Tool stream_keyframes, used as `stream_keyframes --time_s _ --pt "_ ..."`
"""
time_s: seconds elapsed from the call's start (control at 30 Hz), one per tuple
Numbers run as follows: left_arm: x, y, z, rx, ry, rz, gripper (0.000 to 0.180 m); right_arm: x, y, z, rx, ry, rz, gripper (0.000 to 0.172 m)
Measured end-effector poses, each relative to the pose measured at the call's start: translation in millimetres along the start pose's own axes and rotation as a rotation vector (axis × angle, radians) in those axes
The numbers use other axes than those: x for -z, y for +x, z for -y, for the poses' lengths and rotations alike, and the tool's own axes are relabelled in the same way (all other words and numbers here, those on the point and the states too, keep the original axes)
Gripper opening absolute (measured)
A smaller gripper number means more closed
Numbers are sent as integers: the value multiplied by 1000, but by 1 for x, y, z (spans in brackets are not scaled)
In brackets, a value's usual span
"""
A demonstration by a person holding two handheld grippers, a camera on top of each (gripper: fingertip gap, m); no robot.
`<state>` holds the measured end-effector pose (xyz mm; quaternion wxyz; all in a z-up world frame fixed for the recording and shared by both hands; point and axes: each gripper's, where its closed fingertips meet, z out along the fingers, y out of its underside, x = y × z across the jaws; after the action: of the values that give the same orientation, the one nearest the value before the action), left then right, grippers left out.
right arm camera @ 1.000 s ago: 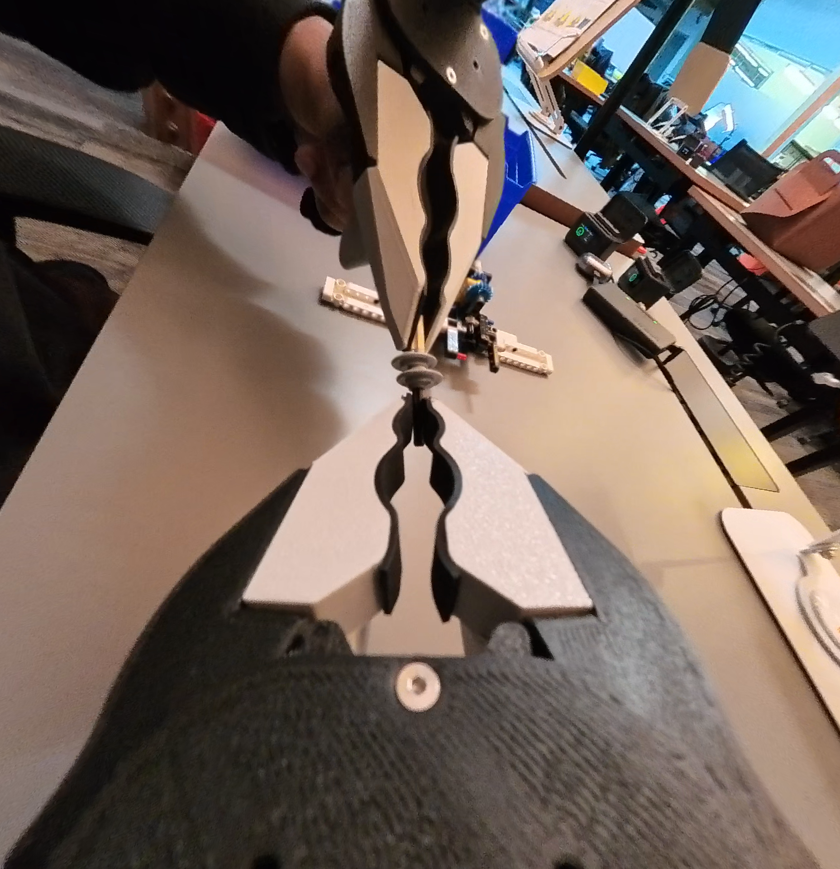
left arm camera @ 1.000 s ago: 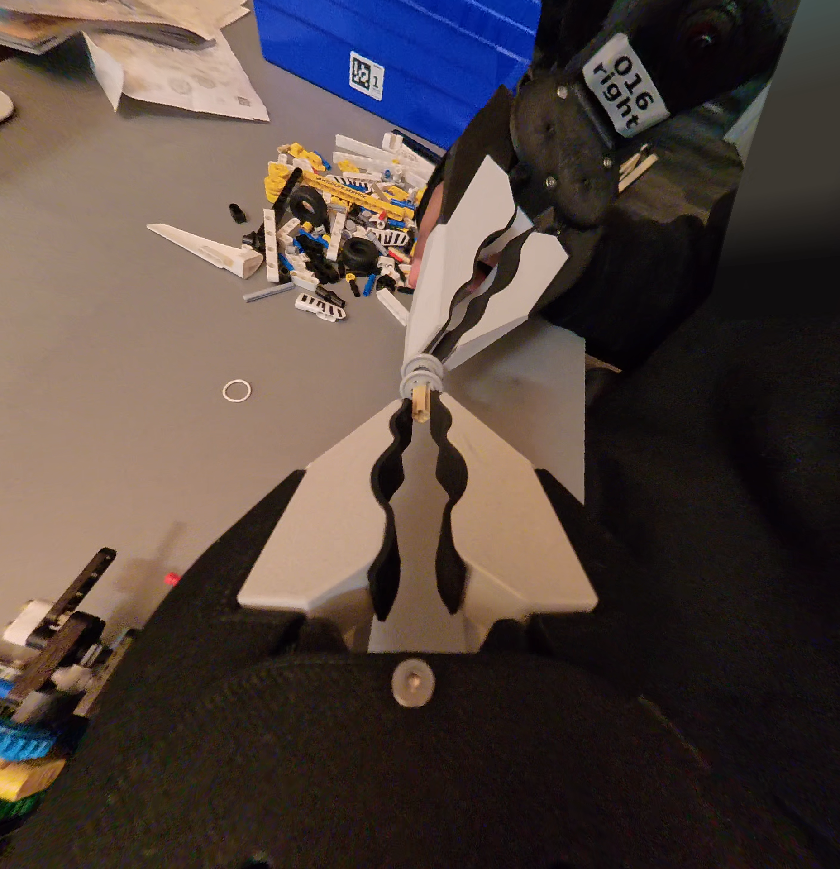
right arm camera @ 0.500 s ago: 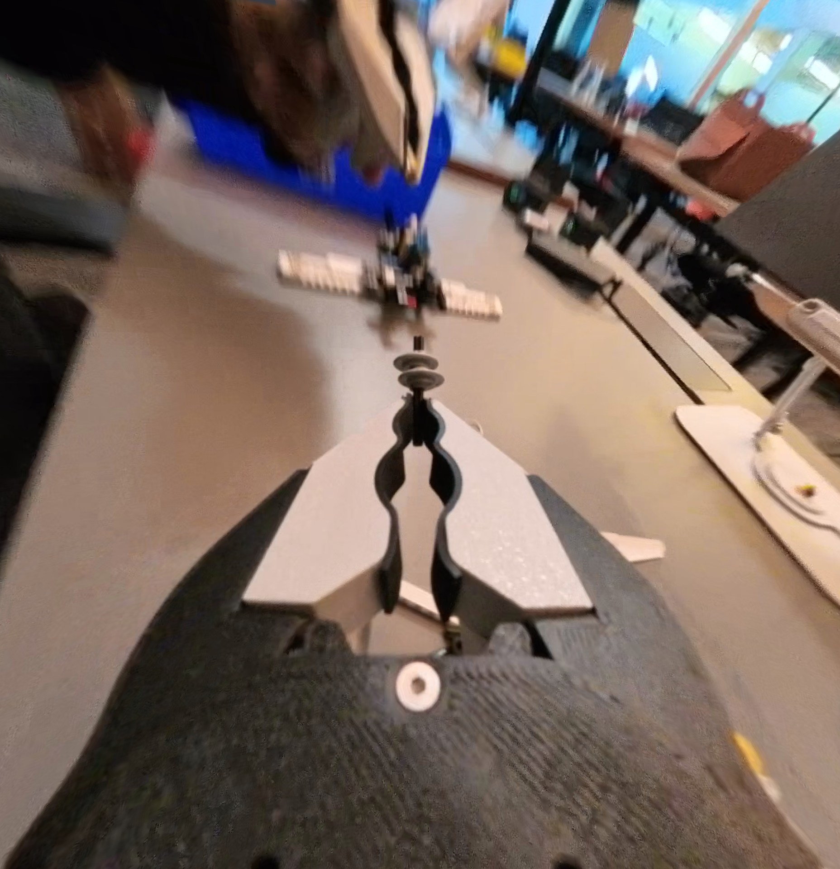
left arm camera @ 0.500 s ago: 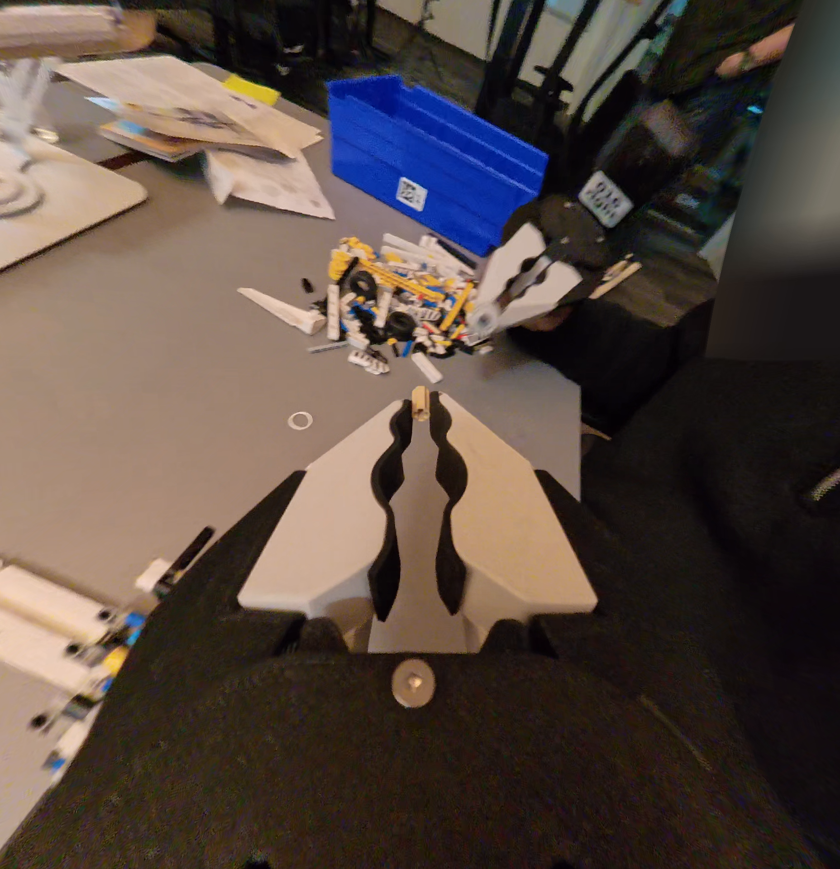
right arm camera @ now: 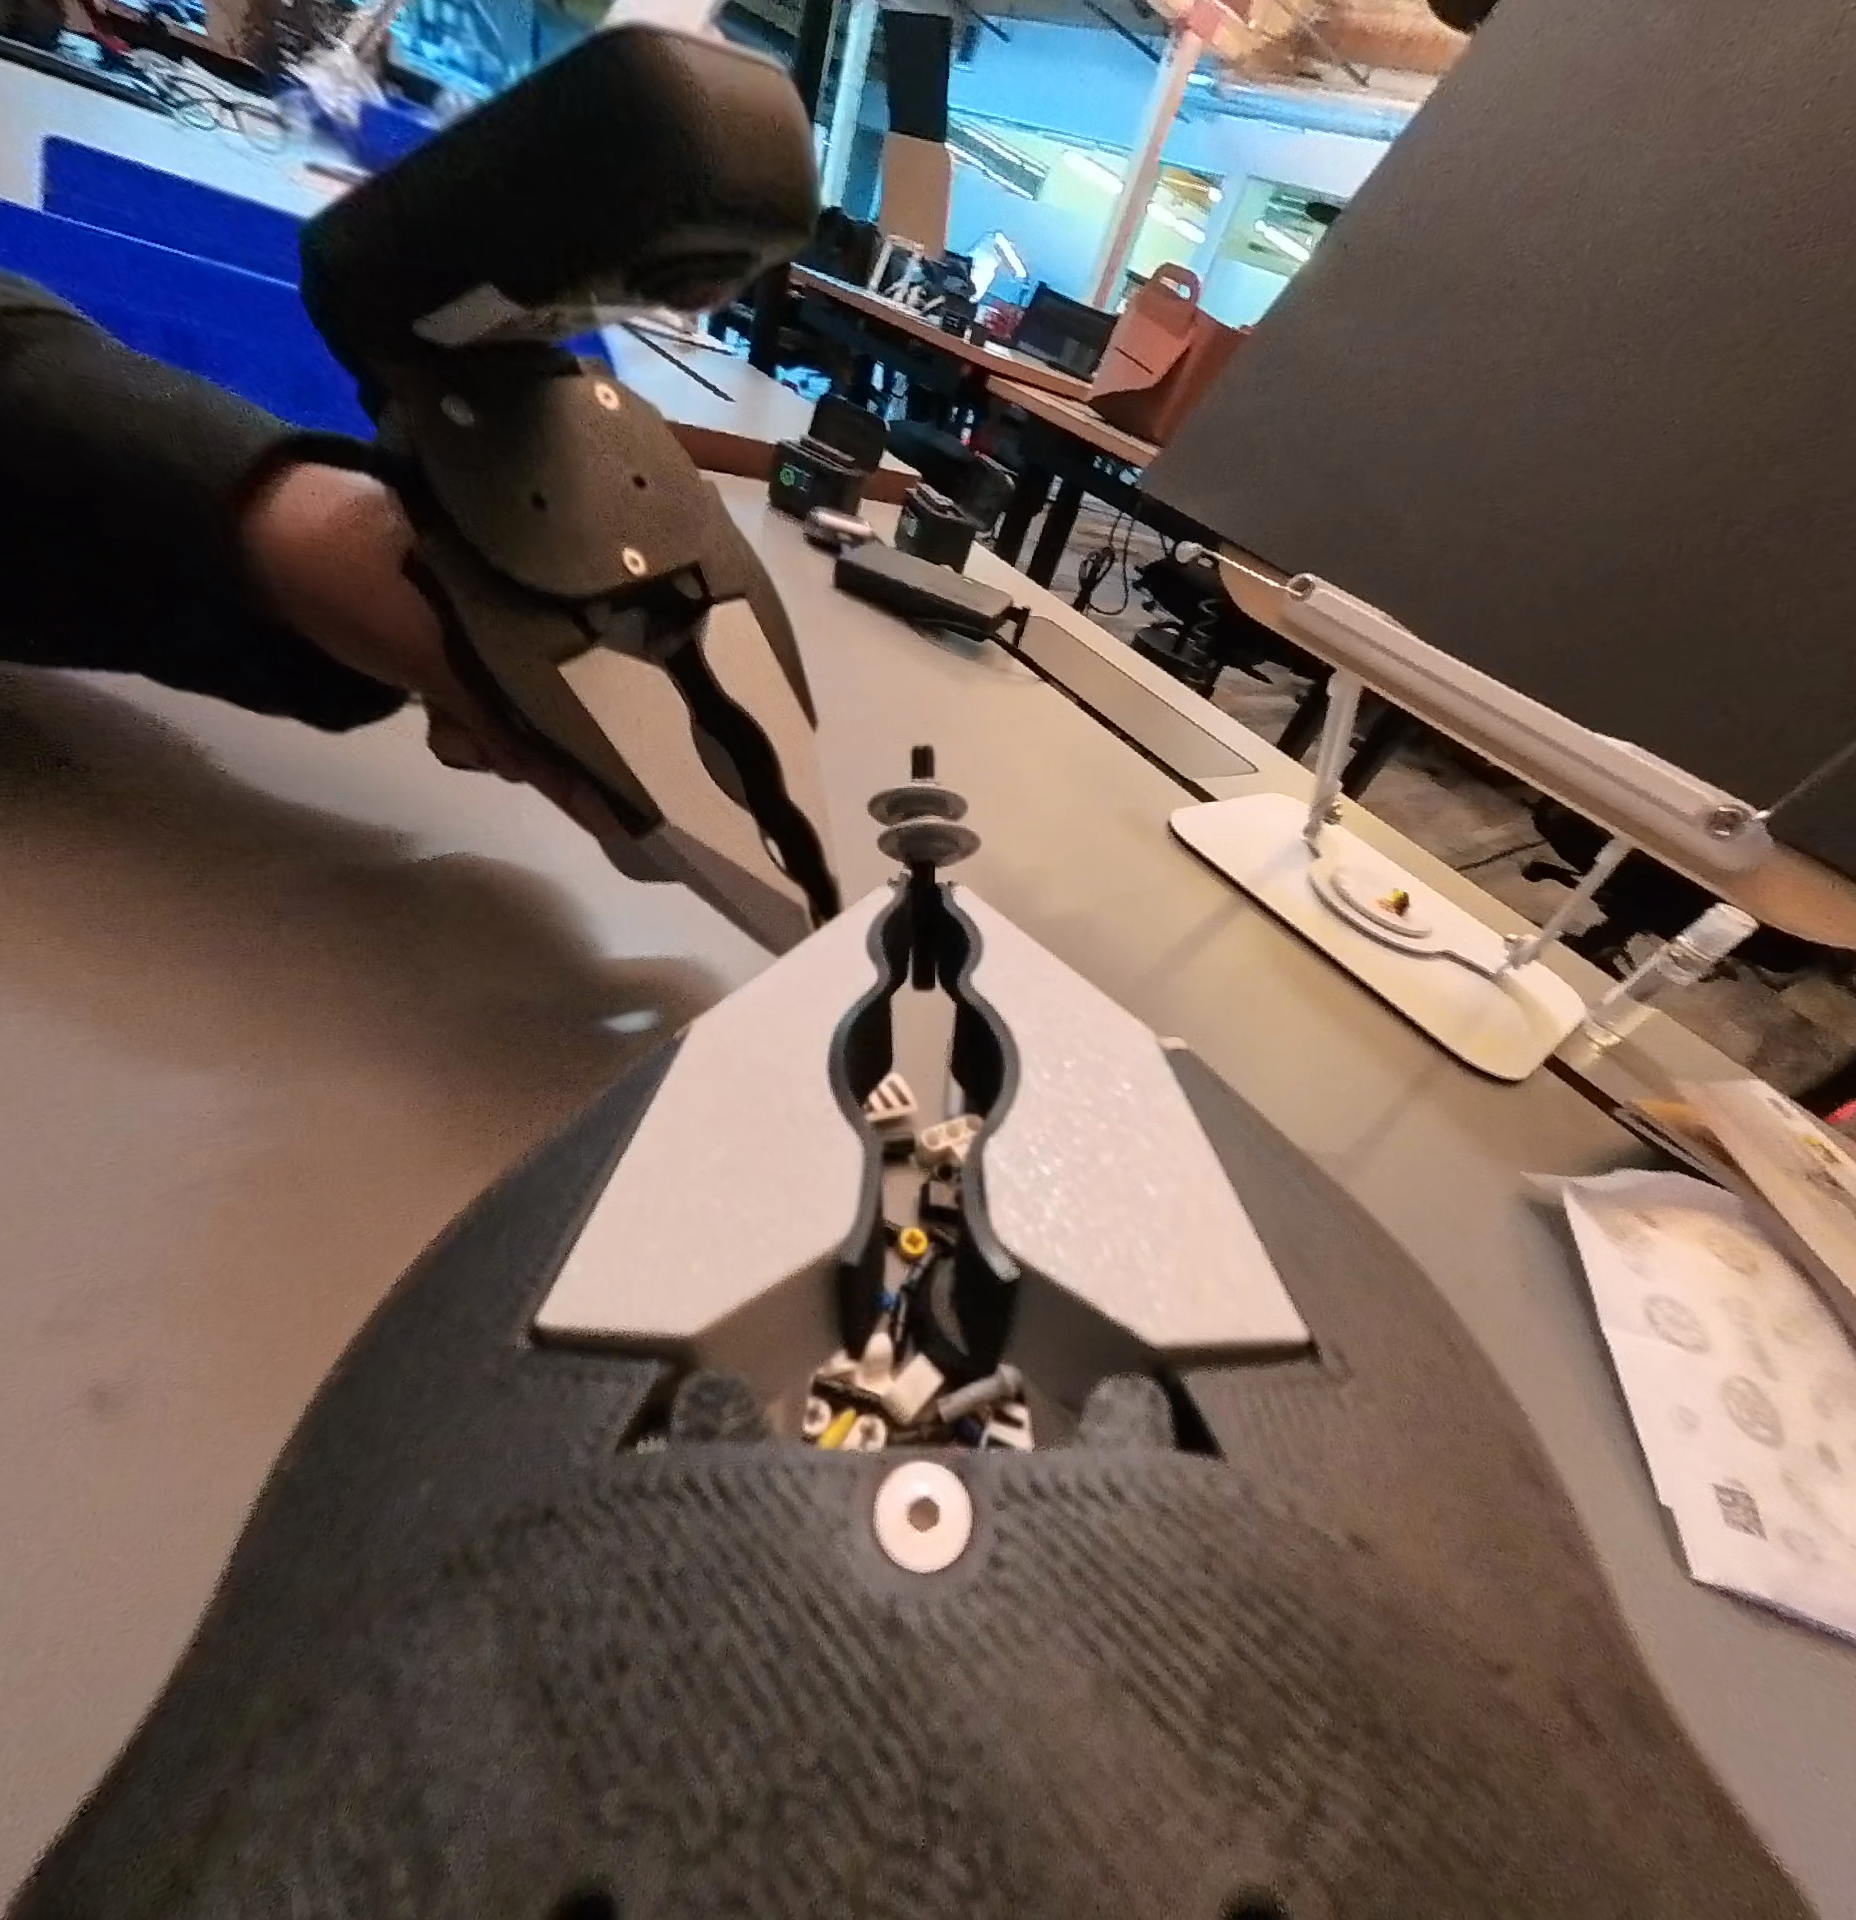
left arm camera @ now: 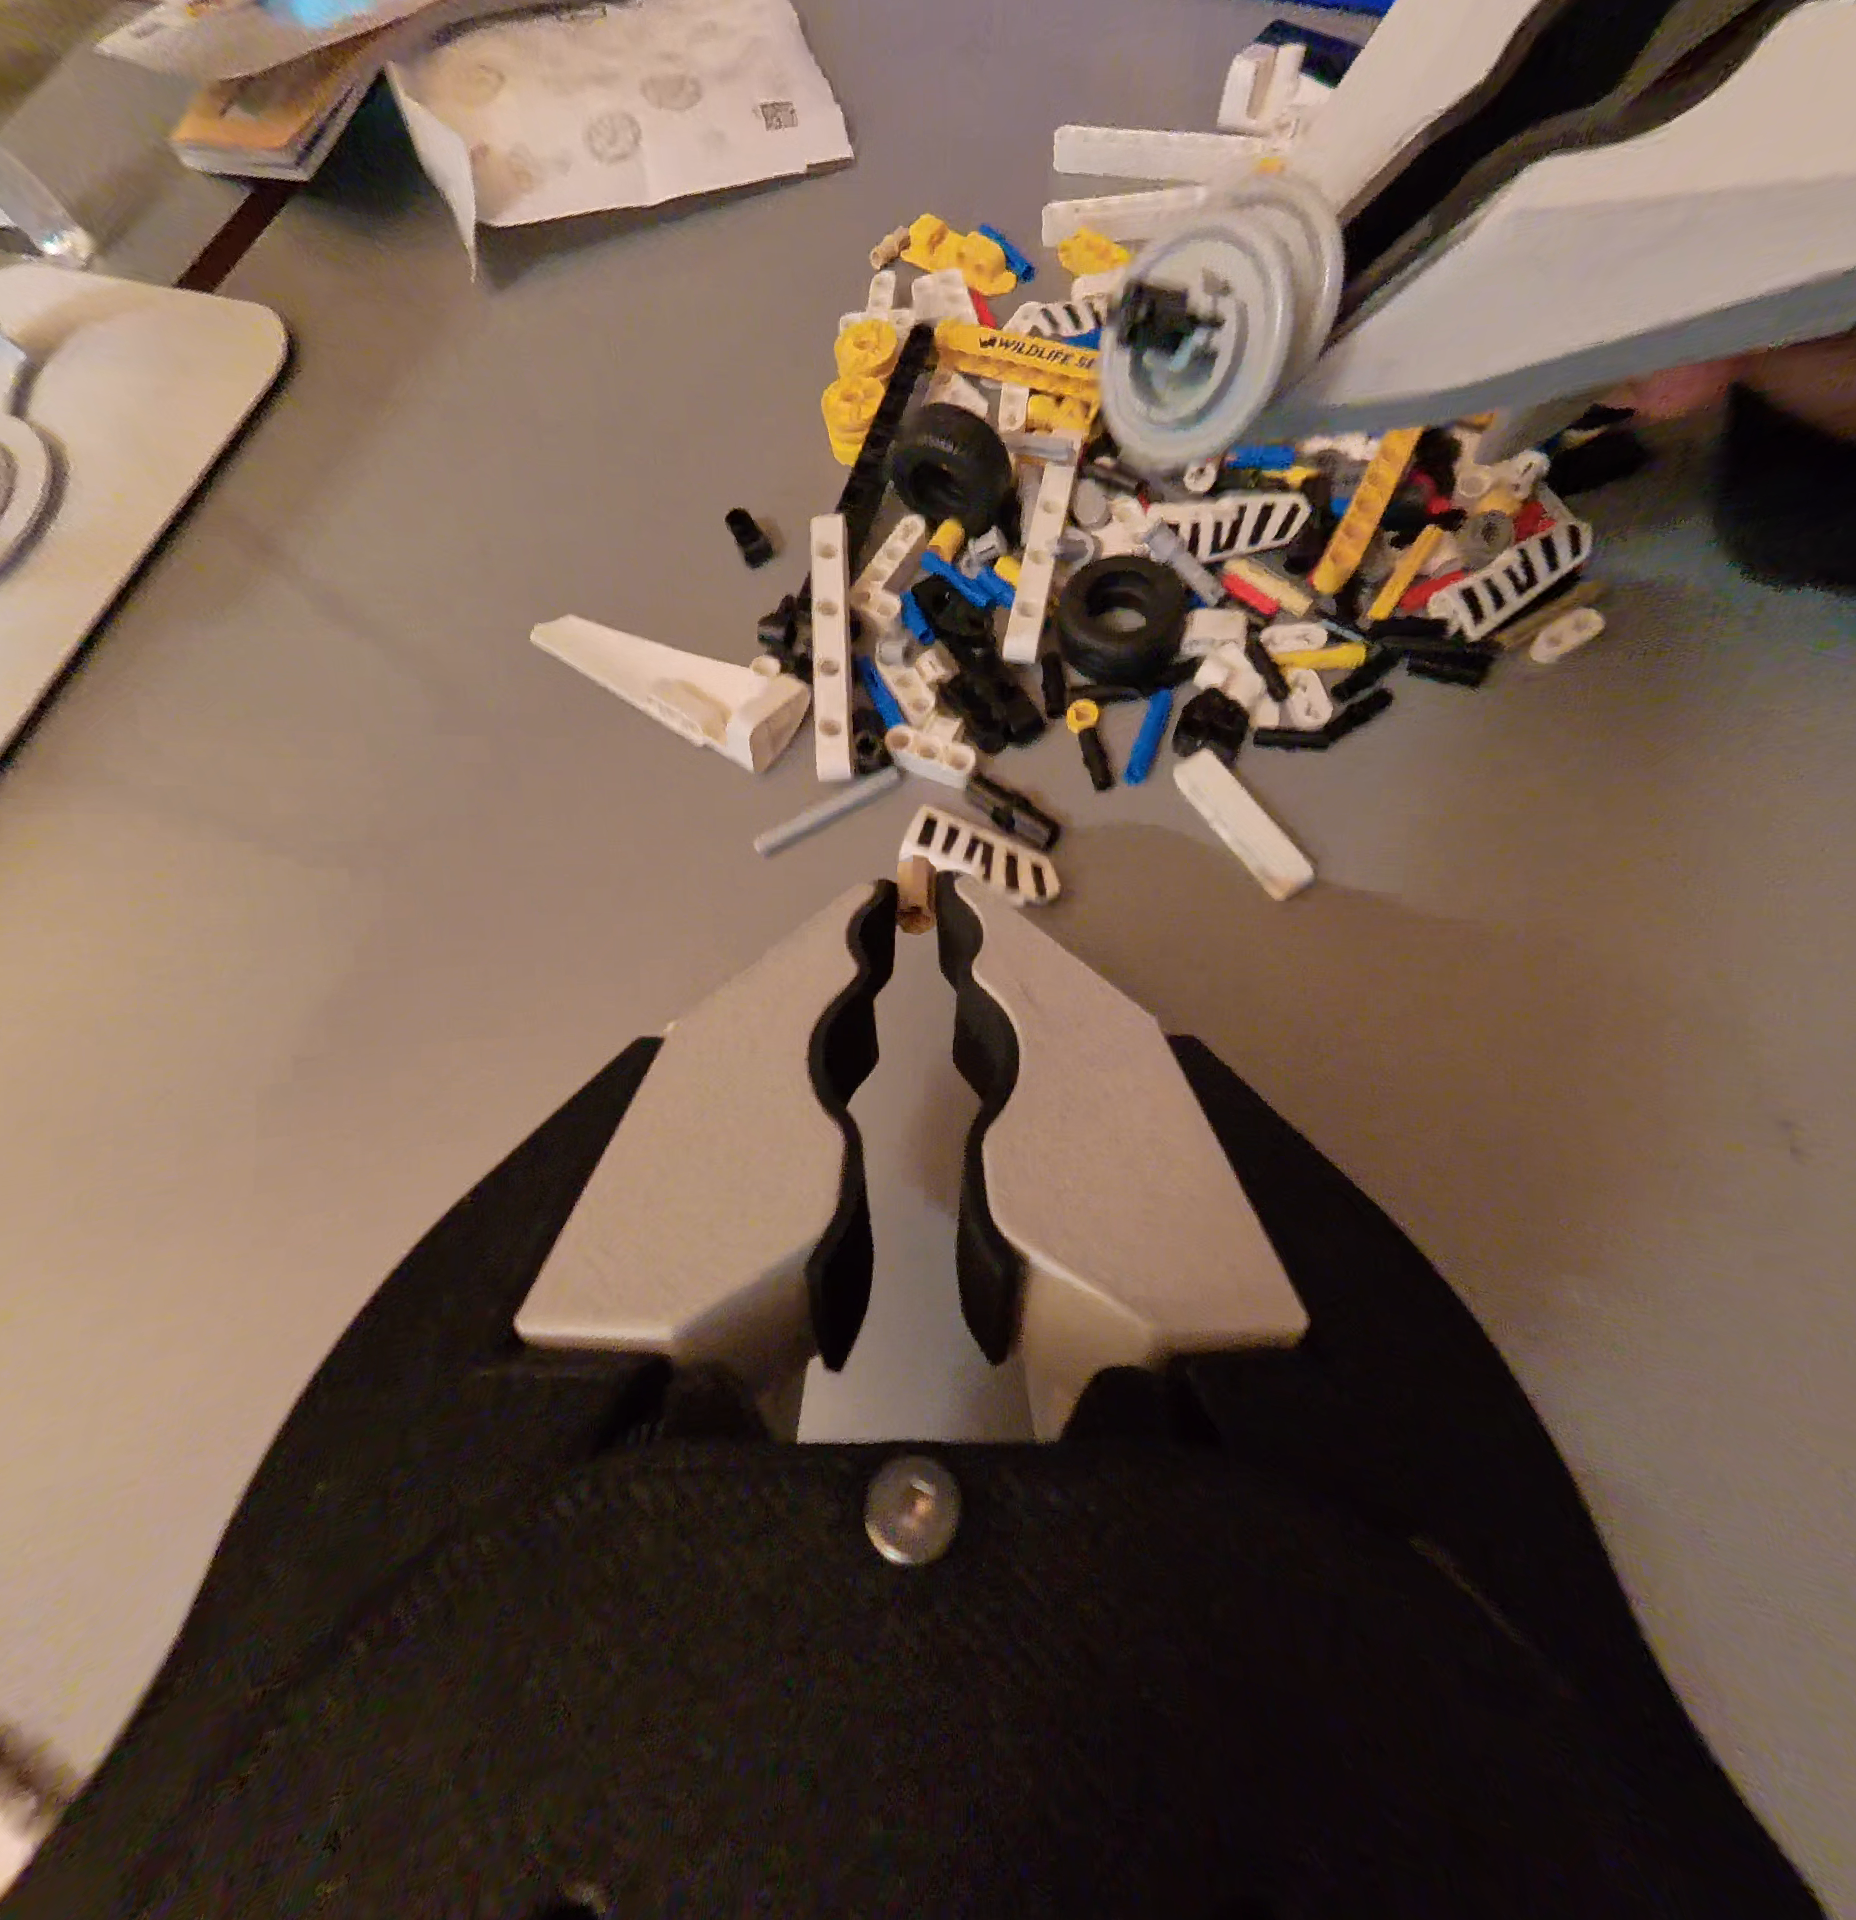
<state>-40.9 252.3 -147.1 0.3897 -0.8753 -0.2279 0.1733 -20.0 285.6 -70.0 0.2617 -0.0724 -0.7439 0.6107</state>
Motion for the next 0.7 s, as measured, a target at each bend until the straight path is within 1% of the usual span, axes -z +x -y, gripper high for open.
stream_keyframes --time_s 0.07,0.13,0.2,0.3,0.37,0.4,0.47,0.57,0.6,0.67,0.7 --pt "-10 1 6 31 3 -25 7 0 3 -3 -4 -14 -16 2" --pt "-18 5 8 65 -15 -67 18 0 6 -6 6 -35 -41 2" --pt "-22 3 8 82 -24 -58 19 0 9 -10 13 -58 -60 2" --pt "-16 -2 10 76 3 -12 23 -2 10 -18 33 -103 -78 2" --pt "-7 -2 17 87 58 -14 22 -2 11 -23 69 -137 -100 2" --pt "0 1 23 105 100 -40 22 -2 10 -25 87 -147 -104 2" --pt "13 13 35 177 190 -158 25 -3 7 -25 123 -156 -106 2" --pt "34 29 52 368 285 -398 34 -5 1 -23 202 -159 -109 2" --pt "40 32 57 426 316 -461 35 -6 -3 -20 235 -150 -104 2" --pt "47 33 63 501 360 -531 31 -7 -11 -13 299 -119 -100 1" --pt "49 32 63 517 371 -538 18 -7 -15 -10 327 -103 -95 2"
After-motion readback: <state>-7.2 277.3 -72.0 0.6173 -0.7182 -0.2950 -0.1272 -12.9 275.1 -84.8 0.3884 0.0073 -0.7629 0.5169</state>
